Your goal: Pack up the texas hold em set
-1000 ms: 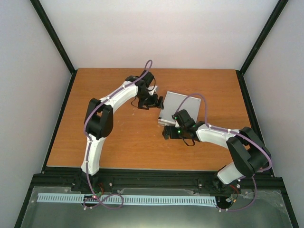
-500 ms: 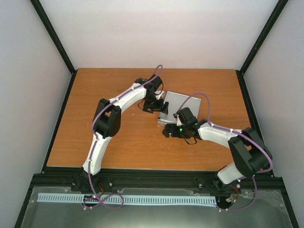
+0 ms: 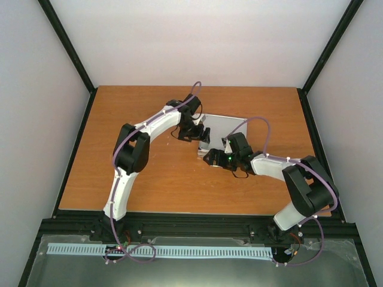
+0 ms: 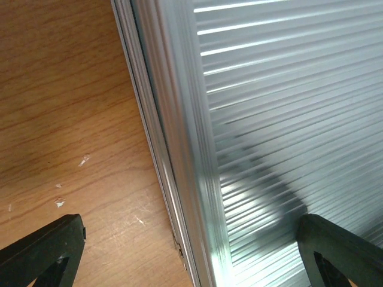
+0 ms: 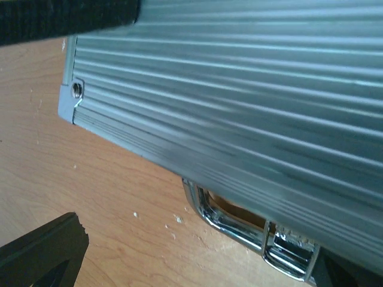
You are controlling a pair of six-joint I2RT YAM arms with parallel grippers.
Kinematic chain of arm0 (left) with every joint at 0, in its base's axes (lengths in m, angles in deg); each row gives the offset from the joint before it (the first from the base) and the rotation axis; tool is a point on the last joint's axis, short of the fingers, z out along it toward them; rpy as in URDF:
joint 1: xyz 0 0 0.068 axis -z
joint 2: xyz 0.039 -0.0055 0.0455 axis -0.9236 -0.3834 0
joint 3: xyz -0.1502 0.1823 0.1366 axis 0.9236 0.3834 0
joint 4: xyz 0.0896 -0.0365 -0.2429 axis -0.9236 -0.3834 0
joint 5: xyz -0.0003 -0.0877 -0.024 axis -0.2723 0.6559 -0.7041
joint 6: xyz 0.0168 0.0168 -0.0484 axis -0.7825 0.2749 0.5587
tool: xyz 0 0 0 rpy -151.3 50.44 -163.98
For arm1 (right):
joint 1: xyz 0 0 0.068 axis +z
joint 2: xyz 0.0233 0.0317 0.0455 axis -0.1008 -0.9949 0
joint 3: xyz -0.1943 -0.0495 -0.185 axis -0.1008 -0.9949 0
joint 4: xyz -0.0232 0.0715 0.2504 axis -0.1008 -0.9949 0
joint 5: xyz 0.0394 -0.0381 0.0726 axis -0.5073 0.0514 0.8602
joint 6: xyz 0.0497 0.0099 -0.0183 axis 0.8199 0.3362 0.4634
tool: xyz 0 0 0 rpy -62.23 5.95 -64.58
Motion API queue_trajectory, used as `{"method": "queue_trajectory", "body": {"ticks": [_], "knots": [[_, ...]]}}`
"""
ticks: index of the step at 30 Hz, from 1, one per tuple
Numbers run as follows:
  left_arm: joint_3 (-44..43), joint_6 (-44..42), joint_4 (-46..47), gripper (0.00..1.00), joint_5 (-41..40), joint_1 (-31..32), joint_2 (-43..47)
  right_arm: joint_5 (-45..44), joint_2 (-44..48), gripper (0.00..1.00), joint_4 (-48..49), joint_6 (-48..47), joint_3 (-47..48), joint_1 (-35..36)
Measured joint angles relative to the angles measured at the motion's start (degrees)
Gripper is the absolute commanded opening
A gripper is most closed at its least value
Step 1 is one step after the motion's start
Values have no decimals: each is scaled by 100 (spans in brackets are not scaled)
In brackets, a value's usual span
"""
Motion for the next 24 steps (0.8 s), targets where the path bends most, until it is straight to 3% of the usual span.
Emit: {"method": "queue_trajectory", "body": {"ticks": [8, 24], "knots": [[70, -94, 17, 100, 76, -13, 24, 234, -96, 100, 254, 162, 0, -94], [164, -155, -7, 100, 326, 2, 31, 1563, 518, 100, -728, 55, 57, -581]]}}
